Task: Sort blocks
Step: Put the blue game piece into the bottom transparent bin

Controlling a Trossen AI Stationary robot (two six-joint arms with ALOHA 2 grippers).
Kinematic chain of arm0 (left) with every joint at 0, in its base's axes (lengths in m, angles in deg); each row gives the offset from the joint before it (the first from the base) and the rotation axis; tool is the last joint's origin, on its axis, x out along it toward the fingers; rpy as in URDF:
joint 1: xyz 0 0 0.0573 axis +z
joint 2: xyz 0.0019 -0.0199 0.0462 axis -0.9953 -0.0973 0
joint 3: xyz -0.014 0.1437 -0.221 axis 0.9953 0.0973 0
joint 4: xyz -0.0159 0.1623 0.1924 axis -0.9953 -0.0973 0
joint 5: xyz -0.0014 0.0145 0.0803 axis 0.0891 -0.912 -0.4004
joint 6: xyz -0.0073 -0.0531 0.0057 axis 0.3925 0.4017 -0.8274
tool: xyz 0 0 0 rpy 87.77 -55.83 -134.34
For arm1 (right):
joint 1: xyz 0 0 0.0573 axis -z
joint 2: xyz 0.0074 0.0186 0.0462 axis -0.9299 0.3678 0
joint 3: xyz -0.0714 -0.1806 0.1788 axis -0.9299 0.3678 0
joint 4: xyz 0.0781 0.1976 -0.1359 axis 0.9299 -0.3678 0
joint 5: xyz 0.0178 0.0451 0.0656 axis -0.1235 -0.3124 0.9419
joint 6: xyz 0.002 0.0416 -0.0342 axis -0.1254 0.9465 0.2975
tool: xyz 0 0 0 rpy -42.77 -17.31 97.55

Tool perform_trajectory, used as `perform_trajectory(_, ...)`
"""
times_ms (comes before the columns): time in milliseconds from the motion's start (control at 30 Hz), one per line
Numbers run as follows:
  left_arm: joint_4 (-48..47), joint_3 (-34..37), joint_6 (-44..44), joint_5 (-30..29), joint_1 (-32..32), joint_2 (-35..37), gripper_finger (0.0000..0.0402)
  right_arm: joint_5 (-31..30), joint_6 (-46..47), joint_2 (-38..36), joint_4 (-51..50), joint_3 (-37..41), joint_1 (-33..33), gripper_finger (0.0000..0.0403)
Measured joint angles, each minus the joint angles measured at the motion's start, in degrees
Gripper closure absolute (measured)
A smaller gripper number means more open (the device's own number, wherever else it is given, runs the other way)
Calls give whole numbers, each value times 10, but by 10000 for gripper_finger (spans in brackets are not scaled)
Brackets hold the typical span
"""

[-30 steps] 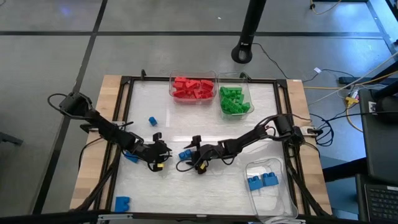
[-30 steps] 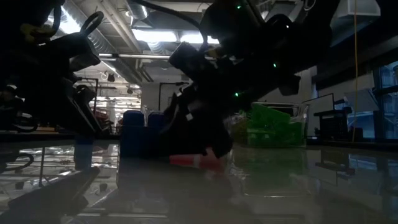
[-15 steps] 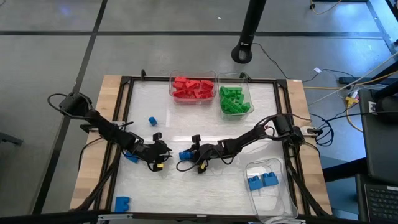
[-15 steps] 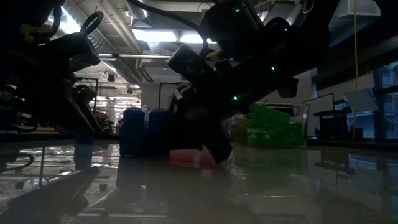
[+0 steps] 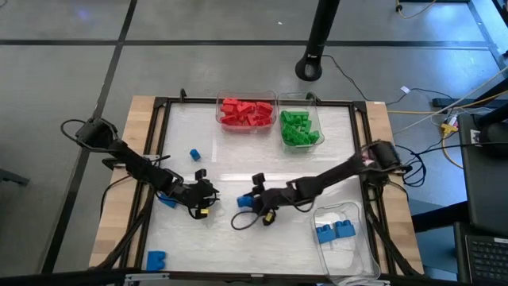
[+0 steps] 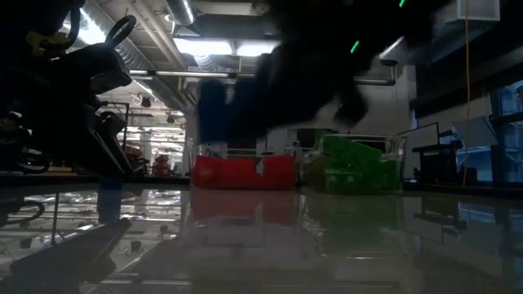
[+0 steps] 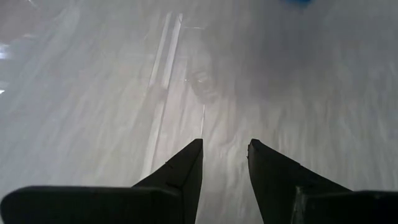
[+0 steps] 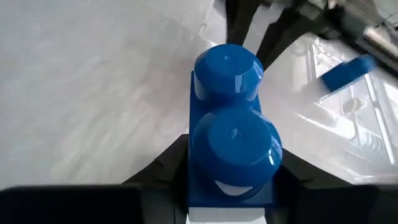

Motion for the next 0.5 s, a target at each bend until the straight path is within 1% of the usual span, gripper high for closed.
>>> perform_trajectory(133, 1, 0, 2, 0, 0, 0, 285, -30, 28, -73, -95, 0, -33, 264)
perform_trajectory(300, 1, 0, 2, 0, 0, 0, 285, -63, 99, -164, -236, 0, -81, 262)
perform_trajectory(367, 1, 0, 2, 0, 0, 0, 285, -63, 140, -198, -294, 0, -100, 262)
perform_trajectory(500, 0, 0, 0, 0, 0, 0, 285, -30, 260, -256, -413, 0, -145, 261)
